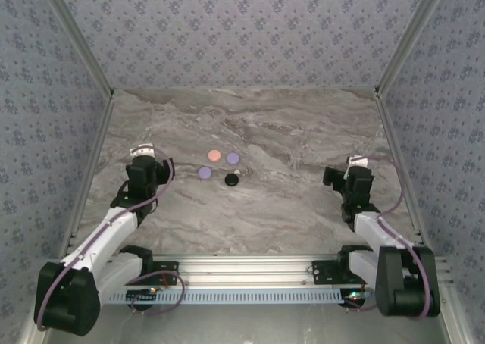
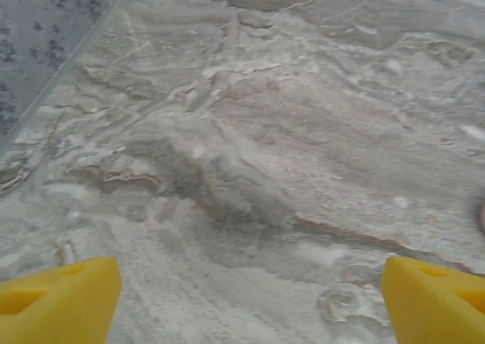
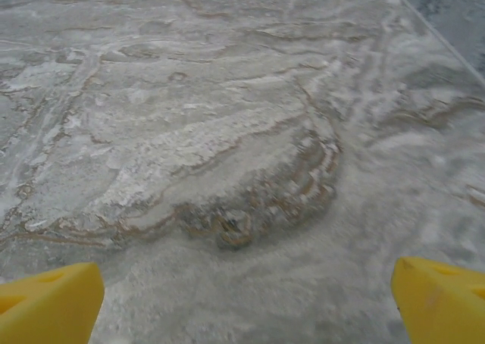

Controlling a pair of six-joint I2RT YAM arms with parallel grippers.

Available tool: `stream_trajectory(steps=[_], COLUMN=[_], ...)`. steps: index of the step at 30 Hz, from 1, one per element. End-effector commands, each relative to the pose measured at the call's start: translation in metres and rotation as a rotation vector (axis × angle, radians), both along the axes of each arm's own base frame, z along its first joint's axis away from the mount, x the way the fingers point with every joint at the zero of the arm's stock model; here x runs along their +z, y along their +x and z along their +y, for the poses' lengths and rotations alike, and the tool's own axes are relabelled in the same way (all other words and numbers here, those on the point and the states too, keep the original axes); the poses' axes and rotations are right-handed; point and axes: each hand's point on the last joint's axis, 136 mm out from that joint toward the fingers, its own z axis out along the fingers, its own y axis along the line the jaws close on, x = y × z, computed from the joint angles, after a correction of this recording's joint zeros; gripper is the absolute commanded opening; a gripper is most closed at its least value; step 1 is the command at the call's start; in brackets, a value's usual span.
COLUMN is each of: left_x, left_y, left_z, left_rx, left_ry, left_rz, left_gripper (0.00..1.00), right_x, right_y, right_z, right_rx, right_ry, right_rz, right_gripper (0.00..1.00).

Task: Insert the wireless bluetooth earbuds into the charging case

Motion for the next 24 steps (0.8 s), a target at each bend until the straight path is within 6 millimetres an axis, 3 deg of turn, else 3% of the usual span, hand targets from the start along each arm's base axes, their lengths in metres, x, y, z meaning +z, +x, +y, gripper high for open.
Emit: stream_trajectory(steps=[1, 10, 13, 21, 24], left_x=[0.015, -0.001, -0.007, -0.023, -0.045], left_y=[0.014, 0.040, 0.043, 0.058, 0.063], left_z=[0.006, -0.002, -0.001, 0.011, 0.014], left_rx=[0.005, -0.083, -0.113, -0.172, -0.181], left_ry=[0.038, 0.134, 0.107, 0.065, 0.032], left_rz=[-0.085, -0.108, -0.148, -0.220, -0.211], left_gripper=[0.89, 0.90, 0.90, 0.92, 0.94], right_x=[0.040, -0.001, -0.001, -0.002, -0.002], right_y=[0.036, 0.070, 0.072, 0.072, 0.072], right_z=[0.013, 0.024, 0.015, 0.016, 0.016], right_rx=[0.111, 0.207, 0.179, 0.173, 0.170], right_ry=[-0.046, -0.048, -0.014, -0.027, -0.041], right_rz=[-0.205, -0.101, -0.094, -0.089, -0.088], right_gripper=[1.00, 1.00, 0.99, 1.00, 0.99])
